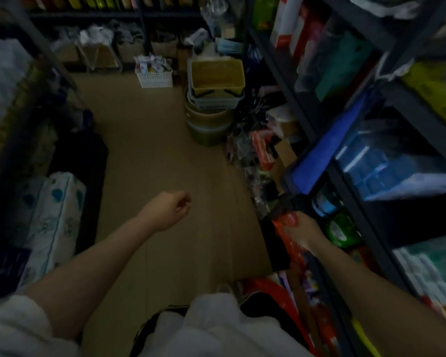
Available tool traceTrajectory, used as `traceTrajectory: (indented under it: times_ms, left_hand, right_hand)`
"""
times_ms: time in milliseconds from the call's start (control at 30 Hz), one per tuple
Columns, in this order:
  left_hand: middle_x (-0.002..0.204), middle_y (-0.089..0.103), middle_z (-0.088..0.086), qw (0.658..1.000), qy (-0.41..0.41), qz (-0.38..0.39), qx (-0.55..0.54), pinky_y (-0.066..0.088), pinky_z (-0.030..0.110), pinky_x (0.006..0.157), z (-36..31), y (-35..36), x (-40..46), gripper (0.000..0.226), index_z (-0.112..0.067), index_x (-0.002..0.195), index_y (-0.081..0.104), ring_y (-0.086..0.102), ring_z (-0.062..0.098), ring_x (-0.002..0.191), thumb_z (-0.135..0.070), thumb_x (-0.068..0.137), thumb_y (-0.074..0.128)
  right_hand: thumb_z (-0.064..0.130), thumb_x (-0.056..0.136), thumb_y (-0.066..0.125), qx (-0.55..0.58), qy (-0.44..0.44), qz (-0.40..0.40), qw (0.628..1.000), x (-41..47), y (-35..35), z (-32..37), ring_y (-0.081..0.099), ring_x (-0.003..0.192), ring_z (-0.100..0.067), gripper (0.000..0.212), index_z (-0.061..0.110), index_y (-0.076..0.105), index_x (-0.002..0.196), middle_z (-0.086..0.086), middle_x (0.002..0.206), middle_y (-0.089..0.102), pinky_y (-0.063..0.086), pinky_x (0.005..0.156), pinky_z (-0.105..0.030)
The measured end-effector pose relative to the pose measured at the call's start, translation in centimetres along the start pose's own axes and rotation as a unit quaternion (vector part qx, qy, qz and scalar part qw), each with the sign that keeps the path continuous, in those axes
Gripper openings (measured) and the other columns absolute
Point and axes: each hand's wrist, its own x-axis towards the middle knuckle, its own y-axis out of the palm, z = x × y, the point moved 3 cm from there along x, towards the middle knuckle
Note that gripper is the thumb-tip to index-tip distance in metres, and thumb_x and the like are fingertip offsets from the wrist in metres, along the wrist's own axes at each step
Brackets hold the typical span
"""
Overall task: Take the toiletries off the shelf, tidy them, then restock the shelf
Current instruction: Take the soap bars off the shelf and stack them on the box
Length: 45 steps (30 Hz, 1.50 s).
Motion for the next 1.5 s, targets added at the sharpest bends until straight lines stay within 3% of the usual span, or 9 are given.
traceTrajectory:
  times_ms: [100,233,500,733,867,1033,1133,1333,1500]
  left_hand:
    - [0.111,0.064,0.01,0.998,-0.066,0.004,0.006,0.047,0.029,0.084,4.3,-2.4,5.0,0.029,-0.009,0.118,0.059,0.06,0.023,0.1,-0.021,0.092,0.053]
    - [0.114,0.063,0.01,0.993,-0.116,0.0,0.027,0.048,0.028,0.083,9.1,-5.8,11.4,0.032,-0.009,0.122,0.056,0.059,0.025,0.102,-0.023,0.094,0.05]
    - [0.108,0.064,0.006,0.995,-0.09,-0.026,0.029,0.042,0.024,0.072,17.4,-14.0,30.0,0.03,-0.012,0.12,0.056,0.06,0.021,0.093,-0.023,0.093,0.05]
    - [0.101,0.065,0.003,0.999,-0.021,-0.027,0.009,0.049,0.031,0.074,19.2,-23.7,47.3,0.026,-0.013,0.116,0.057,0.06,0.018,0.086,-0.022,0.092,0.051]
    - [0.09,0.064,0.003,0.994,0.081,-0.069,-0.015,0.051,0.035,0.067,17.7,-28.1,57.1,0.02,-0.012,0.109,0.06,0.058,0.017,0.074,-0.018,0.09,0.055]
    - [0.088,0.06,-0.003,0.99,0.133,-0.045,-0.023,0.049,0.031,0.065,18.6,-28.9,69.6,0.023,-0.015,0.114,0.058,0.055,0.012,0.073,-0.02,0.092,0.053]
    - [0.095,0.063,0.001,0.995,0.102,0.015,-0.012,0.049,0.031,0.068,21.4,-27.5,76.0,0.022,-0.016,0.114,0.056,0.057,0.014,0.076,-0.02,0.093,0.052]
    - [0.096,0.065,0.004,0.993,0.09,0.07,-0.007,0.034,0.02,0.062,27.1,-24.1,85.0,0.022,-0.016,0.112,0.06,0.06,0.02,0.083,-0.022,0.093,0.052]
    - [0.096,0.066,0.01,0.982,0.148,0.111,-0.033,0.043,0.028,0.066,30.7,-20.9,90.1,0.02,-0.008,0.108,0.063,0.062,0.024,0.081,-0.015,0.091,0.054]
  right_hand:
    - [0.02,0.085,0.06,0.004,-0.06,0.049,0.997,6.4,-0.9,7.8,0.056,0.067,-0.017,0.018,0.012,0.054,0.07,-0.003,0.071,0.058,0.046,0.061,-0.029]
    - [0.022,0.085,0.063,-0.031,-0.132,0.051,0.989,14.5,-0.9,17.4,0.058,0.093,-0.021,0.025,0.013,0.058,0.107,-0.004,0.098,0.061,0.049,0.082,-0.034]
    - [0.027,0.082,0.068,-0.051,-0.198,0.018,0.979,32.1,0.3,33.7,0.049,0.085,-0.01,0.039,0.016,0.053,0.116,0.006,0.096,0.052,0.036,0.066,-0.021]
    - [0.027,0.081,0.068,-0.015,-0.107,-0.016,0.994,44.7,-2.4,39.6,0.057,0.09,-0.02,0.038,0.017,0.054,0.115,-0.003,0.103,0.059,0.045,0.069,-0.028]
    - [0.031,0.081,0.067,-0.02,-0.031,-0.022,0.999,51.3,-3.9,39.2,0.058,0.079,-0.017,0.008,0.025,0.062,0.08,0.001,0.085,0.063,0.039,0.063,-0.025]
    - [0.017,0.077,0.072,0.01,0.047,-0.036,0.998,60.6,-4.0,39.3,0.062,0.095,-0.032,0.035,0.005,0.061,0.108,-0.017,0.1,0.066,0.047,0.078,-0.036]
    - [0.013,0.083,0.065,0.062,0.084,-0.026,0.994,65.9,-2.7,41.1,0.062,0.08,-0.03,0.026,0.007,0.06,0.107,-0.02,0.098,0.065,0.048,0.072,-0.035]
    - [-0.011,0.079,0.063,0.253,0.156,-0.012,0.955,76.4,2.6,44.6,0.059,0.067,-0.025,0.024,0.013,0.059,0.081,-0.014,0.08,0.061,0.048,0.075,-0.046]
    - [-0.009,0.083,0.057,0.344,0.296,-0.067,0.889,82.7,8.9,43.3,0.066,0.077,-0.022,0.036,-0.006,0.05,0.119,-0.019,0.096,0.058,0.051,0.056,-0.025]
